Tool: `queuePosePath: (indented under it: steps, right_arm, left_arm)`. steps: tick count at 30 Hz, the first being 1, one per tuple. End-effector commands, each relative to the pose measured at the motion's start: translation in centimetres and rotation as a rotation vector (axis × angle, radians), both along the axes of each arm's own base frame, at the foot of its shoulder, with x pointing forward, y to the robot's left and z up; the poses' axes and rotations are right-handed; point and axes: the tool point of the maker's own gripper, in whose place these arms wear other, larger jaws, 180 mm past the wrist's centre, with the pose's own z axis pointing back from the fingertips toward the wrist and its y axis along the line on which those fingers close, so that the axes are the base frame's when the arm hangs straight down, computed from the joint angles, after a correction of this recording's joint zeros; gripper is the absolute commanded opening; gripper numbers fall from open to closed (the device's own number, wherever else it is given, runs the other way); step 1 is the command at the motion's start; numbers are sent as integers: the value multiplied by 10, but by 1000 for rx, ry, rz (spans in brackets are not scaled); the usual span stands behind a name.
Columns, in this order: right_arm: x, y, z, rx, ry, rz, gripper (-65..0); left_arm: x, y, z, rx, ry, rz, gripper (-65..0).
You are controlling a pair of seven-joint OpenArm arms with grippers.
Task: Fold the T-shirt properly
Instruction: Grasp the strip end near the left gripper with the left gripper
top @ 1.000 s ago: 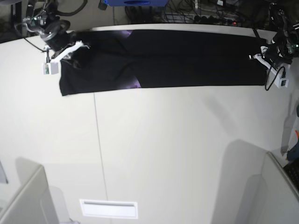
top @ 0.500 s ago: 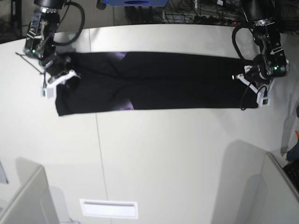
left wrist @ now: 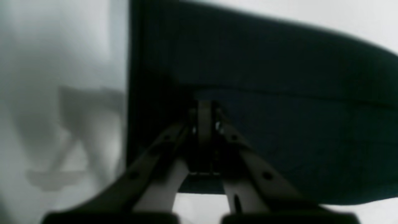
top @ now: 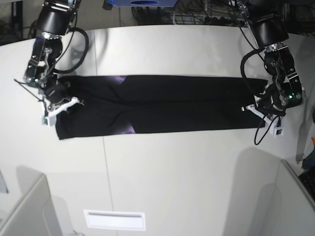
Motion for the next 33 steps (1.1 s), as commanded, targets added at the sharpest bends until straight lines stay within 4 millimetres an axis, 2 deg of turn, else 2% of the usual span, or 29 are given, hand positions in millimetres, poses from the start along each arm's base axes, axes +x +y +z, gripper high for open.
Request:
queuePosePath:
  steps: [1, 4, 8, 9, 12, 14, 15, 18, 20, 26, 28, 29, 31, 32, 33]
  right_arm:
    - [13, -4, 24, -16, -83, 5, -650]
    - [14, 3, 53, -9, -171, 24, -650]
    - [6, 15, 85, 50, -270, 44, -650]
    - [3, 17, 90, 52, -279, 51, -650]
    - [-5, 23, 98, 35, -295, 74, -650]
    - [-7, 26, 100, 35, -299, 78, -650]
    - [-7, 26, 100, 35, -299, 79, -650]
    - [-10, 26, 97, 37, -290, 78, -650]
    - [-12, 32, 94, 45, -282, 93, -650]
    - [-18, 36, 88, 51, -264, 100, -650]
    - [-20, 35, 86, 51, -258, 97, -650]
    - [-21, 35, 86, 50, -258, 97, -650]
    - [-21, 35, 89, 46, -266, 99, -650]
    - [-20, 36, 92, 46, -272, 102, -650]
    - [-21, 37, 93, 45, -274, 105, -650]
  left_arm:
    - [12, 9, 26, 35, -84, 4, -650]
    - [4, 25, 52, 50, -174, 57, -650]
    - [-20, 51, 63, -48, -259, 129, -648]
    - [-26, 59, 59, -93, -265, 169, -548]
    - [-37, 73, 30, -216, -212, 251, -201]
    - [-36, 71, 19, -274, -191, 254, -3]
    - [-33, 69, 18, -292, -203, 251, 0]
    - [-20, 58, 13, -281, -234, 217, 0]
    - [-16, 48, 2, -277, -202, 186, 0]
    - [-19, 37, -36, -362, -97, 223, -118]
    - [-24, 36, -45, -379, -70, 239, -235]
    - [-25, 37, -47, -381, -64, 242, -327]
    - [-26, 37, -48, -380, -63, 243, -569]
    - [-26, 37, -48, -380, -62, 243, -650]
    - [-26, 37, -48, -380, -61, 244, -650]
